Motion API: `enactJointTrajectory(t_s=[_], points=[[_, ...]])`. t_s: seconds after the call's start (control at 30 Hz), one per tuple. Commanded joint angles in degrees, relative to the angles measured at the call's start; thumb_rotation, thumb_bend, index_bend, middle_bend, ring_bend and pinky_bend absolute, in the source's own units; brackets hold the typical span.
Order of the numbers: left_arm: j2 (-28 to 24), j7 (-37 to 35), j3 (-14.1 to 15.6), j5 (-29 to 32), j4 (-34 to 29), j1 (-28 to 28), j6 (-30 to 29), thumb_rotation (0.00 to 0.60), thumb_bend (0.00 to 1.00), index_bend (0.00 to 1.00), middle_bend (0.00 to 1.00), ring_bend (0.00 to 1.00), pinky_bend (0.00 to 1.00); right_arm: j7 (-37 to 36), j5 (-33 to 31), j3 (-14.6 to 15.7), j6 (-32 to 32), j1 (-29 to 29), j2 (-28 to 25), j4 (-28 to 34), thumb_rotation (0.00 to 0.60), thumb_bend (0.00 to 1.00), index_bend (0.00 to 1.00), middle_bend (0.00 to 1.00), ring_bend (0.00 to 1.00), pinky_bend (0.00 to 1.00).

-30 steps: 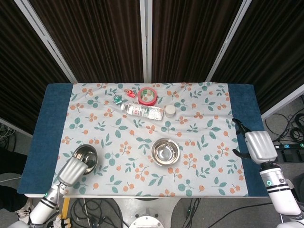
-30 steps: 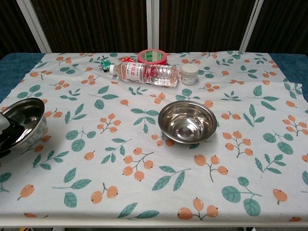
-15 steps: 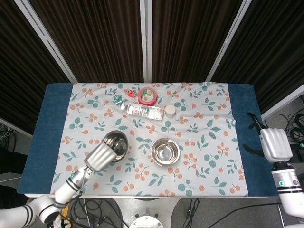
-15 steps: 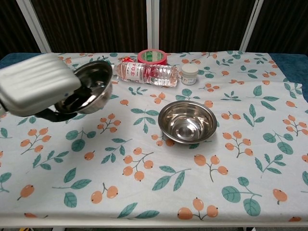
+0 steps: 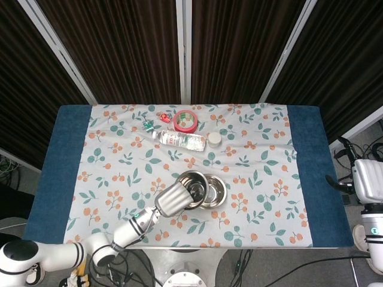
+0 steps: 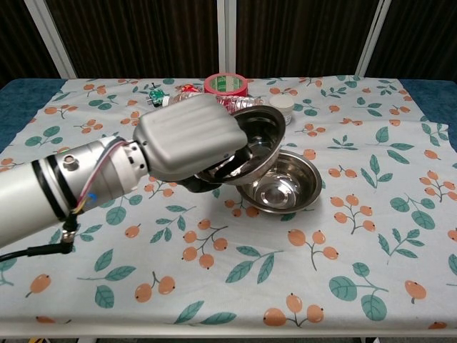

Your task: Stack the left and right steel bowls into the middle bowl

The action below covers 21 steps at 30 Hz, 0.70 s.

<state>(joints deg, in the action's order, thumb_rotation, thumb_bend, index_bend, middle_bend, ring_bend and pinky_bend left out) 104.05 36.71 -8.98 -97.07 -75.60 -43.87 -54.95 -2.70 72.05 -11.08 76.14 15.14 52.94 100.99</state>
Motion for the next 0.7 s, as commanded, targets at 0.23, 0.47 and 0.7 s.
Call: enactJointTrajectory(t_s=[0.23,0.47,0.7], points=[[3.6,0.83,-1.53,0.56,2.9,-4.55,0.69,0.6,0.33,0.73,0.76,0.9,0.94,-2.16,-0.74,-0.54,-0.89,-0.28,0.1,-2.1,0.6,0.13,0.11,0.38,0.87,0.83],[6.58,1.69,-1.42,1.38,5.68,-7.3,1.74,0.6,0.33,0.73,0.76,0.9,0.94,-3.34,-0.25,-0.74,-0.53,-0.79,-0.05,-2.52,0.6,0.13,0.11,0.38,0.87,0.83],[7.69,-0.74,-0.57,2.14,10.62,-8.92,2.26,0.6,0.32,0.72,0.75,0.9,0.94,-3.13,-1.49,-1.22,-0.59,-1.04,0.21,-4.4,0.6,0.13,0.11,0.38,0.87,0.83]])
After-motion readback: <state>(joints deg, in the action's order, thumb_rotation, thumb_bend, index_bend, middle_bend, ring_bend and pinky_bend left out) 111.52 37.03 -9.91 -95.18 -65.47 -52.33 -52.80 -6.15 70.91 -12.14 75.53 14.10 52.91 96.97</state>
